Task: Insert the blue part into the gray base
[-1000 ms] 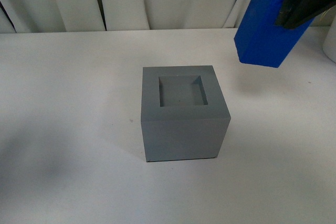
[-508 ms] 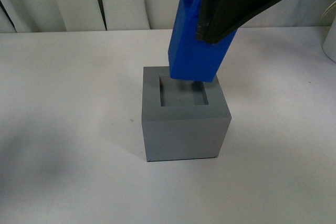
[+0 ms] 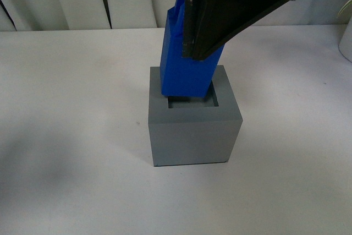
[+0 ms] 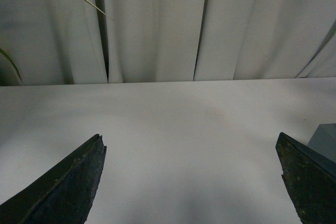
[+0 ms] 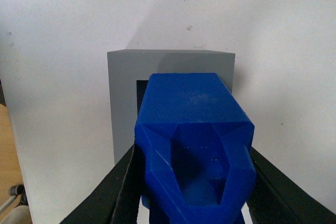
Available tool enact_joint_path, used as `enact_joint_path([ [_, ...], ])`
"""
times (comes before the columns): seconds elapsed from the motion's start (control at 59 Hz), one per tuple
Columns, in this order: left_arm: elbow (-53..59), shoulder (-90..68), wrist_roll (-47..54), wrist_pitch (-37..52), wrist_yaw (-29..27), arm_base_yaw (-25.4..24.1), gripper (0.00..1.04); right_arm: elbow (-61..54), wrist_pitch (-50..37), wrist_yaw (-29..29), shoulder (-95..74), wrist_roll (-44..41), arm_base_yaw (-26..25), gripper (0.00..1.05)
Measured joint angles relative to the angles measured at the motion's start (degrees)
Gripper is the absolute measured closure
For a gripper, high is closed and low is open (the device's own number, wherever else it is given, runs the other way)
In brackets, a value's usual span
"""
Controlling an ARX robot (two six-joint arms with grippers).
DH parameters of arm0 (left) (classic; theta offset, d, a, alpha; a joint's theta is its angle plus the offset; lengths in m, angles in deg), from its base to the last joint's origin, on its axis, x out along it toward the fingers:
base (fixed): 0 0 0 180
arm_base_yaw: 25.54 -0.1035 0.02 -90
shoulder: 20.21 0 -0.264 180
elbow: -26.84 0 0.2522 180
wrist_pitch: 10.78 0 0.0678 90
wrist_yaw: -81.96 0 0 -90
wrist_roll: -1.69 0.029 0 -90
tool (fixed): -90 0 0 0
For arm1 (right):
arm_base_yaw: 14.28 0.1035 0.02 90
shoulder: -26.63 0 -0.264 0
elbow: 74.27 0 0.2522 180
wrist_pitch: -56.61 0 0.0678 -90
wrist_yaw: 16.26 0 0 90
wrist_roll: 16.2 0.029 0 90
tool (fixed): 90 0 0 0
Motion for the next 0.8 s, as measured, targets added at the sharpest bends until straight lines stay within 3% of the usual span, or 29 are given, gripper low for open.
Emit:
enact_joint_path([
  [0.797,0.0,0.0,0.0,0.0,0.0,0.0,0.06,-1.6,0.5,0.8,0.2,-0.6,-0.4,0.58],
])
